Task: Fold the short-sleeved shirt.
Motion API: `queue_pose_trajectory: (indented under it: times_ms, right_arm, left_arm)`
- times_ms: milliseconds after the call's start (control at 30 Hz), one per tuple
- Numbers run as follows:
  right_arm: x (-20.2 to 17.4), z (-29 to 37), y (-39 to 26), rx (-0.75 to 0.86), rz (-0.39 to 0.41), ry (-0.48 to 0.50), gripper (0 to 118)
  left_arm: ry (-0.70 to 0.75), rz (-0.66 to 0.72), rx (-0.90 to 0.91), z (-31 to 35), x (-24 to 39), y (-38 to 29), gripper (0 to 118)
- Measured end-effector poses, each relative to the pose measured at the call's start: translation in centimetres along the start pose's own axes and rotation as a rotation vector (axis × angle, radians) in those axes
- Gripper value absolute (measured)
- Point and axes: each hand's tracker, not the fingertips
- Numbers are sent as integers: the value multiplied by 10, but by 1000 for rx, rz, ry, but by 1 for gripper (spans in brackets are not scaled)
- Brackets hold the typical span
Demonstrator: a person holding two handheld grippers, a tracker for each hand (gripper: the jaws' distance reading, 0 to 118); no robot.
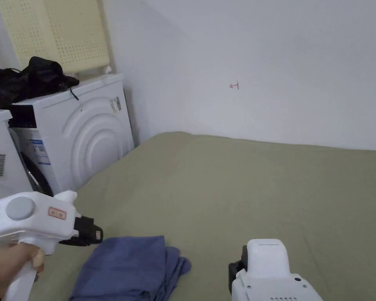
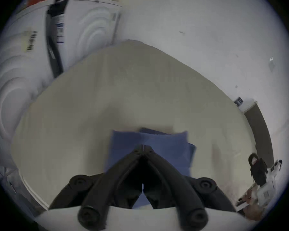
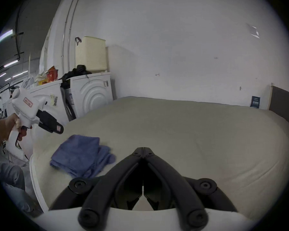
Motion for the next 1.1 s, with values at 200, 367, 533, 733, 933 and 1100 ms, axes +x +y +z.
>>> queue_pose_trajectory:
  times_ms: [200,367,533,733,933,1100]
  right_arm:
    - [102,45,21,54,-15,-165,0]
    - [212,91,35,66,0,-310,0]
    - [307,145,39,65,-1,-446,0]
    - [382,212,36,65,-4,-542,0]
    - [412,255,31,61,-11,-580,0]
    - [412,263,36,66,-16,-582,0]
  left_arm:
    - [-14,-150,73,-48,135,-28,0]
    - [-58,-193,154,-79,271,-77,0]
    - [-87,-303,208,-76,387,-122,0]
    - [-53,-426,363,-33,471,-159,0]
    - [-47,-413,536,12,489,-184,0]
    - [-23,-412,552,24,488,-190,0]
